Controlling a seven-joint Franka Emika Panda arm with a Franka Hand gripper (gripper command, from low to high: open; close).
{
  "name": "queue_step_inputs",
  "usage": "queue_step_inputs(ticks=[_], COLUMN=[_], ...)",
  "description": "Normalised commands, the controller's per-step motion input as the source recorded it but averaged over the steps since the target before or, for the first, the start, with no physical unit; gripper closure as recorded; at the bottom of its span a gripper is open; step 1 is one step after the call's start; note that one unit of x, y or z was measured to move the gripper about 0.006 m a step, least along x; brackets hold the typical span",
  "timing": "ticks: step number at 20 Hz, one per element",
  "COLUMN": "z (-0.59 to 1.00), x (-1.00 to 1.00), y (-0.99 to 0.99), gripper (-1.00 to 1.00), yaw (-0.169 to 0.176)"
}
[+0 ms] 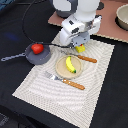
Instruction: Interact with the objects in diverse but meaningful ways.
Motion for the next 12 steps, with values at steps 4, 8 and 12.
queue_step_inputs(ticks=[4,8,12], z=[0.39,0.83,1.0], x=[-0.28,-0.39,-0.18], y=[0.05,-0.08,-0.63], gripper=[1.0,1.0,1.0], yaw=[-0.017,-0.03,-0.003])
